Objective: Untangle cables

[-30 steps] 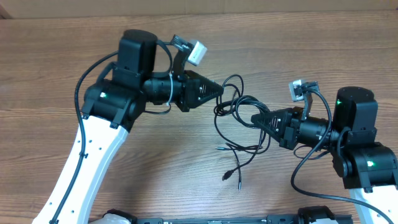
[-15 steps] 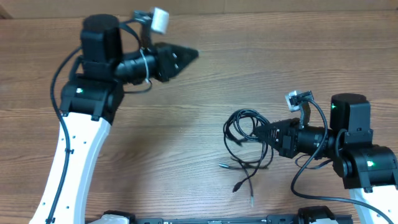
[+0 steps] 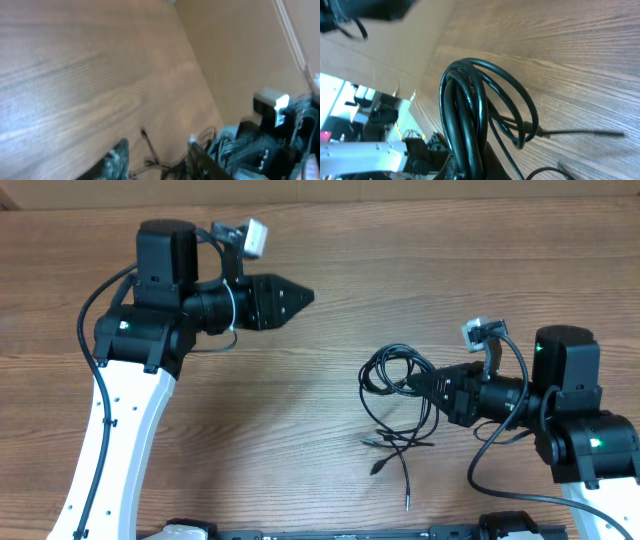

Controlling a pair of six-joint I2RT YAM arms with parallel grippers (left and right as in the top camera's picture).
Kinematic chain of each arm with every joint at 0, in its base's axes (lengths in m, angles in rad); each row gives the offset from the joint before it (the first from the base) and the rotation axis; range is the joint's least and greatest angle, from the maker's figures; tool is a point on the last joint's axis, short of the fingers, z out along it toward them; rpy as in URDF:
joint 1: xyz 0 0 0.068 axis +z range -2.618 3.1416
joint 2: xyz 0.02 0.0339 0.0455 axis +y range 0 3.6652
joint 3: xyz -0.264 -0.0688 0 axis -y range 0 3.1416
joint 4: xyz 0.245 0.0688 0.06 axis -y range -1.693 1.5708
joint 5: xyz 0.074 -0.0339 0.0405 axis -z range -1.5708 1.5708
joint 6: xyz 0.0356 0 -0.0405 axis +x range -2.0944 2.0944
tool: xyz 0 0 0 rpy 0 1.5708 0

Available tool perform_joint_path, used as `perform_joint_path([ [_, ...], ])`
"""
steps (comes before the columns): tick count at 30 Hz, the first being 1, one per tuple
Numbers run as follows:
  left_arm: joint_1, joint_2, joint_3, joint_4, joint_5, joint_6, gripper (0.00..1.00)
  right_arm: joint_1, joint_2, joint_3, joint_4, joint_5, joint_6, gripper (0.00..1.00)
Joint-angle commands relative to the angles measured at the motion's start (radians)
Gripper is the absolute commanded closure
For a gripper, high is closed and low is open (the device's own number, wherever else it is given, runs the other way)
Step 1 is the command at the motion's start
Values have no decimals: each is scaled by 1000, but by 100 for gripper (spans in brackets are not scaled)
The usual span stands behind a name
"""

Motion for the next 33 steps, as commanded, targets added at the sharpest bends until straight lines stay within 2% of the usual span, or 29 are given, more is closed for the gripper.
perform_joint_path([
  [1,-28,3,14,-77,108,333,65,4,7,10,39,49,164,96],
  [4,-68,3,14,-122,125,472,48,4,19,10,67,89,283,96],
  [8,-129,3,14,-122,122,547,42,4,34,10,116,93,409,96],
  [11,-175,3,14,-91,65,546,48,4,34,10,143,92,442,96],
  [13,-209,3,14,-82,-34,537,50,4,34,10,154,80,446,96],
  [16,-259,8,14,-60,-176,485,51,4,34,10,167,63,537,96],
  [21,-322,29,14,-18,-243,462,55,4,34,10,225,8,599,96],
  [25,-350,52,14,-6,-366,351,61,4,34,10,236,-11,606,96],
  [30,-360,84,14,10,-394,242,84,4,34,10,238,-13,605,96],
  [33,-360,89,14,28,-394,221,86,4,34,10,238,-13,605,96],
])
